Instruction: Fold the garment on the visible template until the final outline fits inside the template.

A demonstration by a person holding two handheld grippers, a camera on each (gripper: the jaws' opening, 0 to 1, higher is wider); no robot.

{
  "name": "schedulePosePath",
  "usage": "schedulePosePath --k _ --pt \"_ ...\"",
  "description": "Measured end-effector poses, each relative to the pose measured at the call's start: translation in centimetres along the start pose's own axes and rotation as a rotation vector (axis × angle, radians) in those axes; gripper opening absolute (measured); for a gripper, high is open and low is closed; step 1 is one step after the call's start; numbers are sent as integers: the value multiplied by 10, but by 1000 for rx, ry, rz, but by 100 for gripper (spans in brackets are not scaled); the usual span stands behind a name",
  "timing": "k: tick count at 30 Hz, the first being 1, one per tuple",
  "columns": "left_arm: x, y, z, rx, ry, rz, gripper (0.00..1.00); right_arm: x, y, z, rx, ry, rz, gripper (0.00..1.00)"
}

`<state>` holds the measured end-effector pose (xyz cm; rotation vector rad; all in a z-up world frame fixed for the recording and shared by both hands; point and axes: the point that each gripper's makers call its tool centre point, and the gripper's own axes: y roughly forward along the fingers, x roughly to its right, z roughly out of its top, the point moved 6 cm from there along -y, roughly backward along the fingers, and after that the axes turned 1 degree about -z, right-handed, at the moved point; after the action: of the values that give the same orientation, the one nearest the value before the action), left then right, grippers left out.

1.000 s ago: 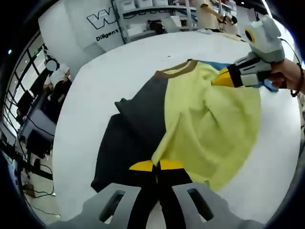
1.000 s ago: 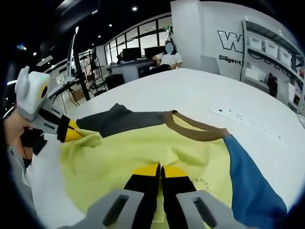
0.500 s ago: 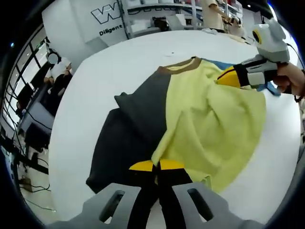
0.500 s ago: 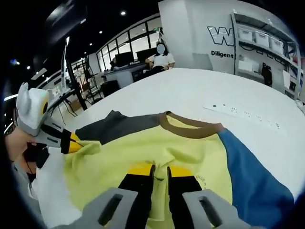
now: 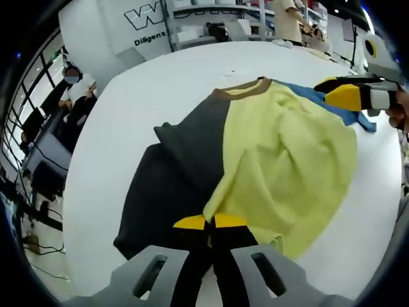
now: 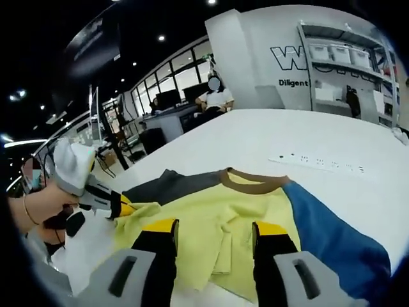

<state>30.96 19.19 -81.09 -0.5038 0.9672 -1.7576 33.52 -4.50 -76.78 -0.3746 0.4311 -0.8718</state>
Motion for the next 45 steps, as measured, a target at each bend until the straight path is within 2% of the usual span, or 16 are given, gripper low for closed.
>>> schedulePosePath --k 2,7,13,26,32,36,45 --pt "0 0 0 0 -4 -2 1 -5 -6 -1 6 -18 5 48" --pt "-1 0 -1 -1 -10 -4 1 -14 -20 -6 18 -33 13 48" --pt "-1 -1 -1 -2 -9 -3 1 -20 -28 -17 -4 -67 9 47" --pt "-1 -1 -3 2 -22 -8 1 -20 -35 -42 -49 -40 7 43" --pt "-1 -1 -3 5 -26 -9 1 -14 -32 -49 -59 -25 -32 28" --pt "-1 0 -3 5 -27 -11 1 -15 -28 -53 -61 38 -31 19" --pt "-1 0 -3 5 -31 -16 1 -17 -19 -56 -49 144 -36 7"
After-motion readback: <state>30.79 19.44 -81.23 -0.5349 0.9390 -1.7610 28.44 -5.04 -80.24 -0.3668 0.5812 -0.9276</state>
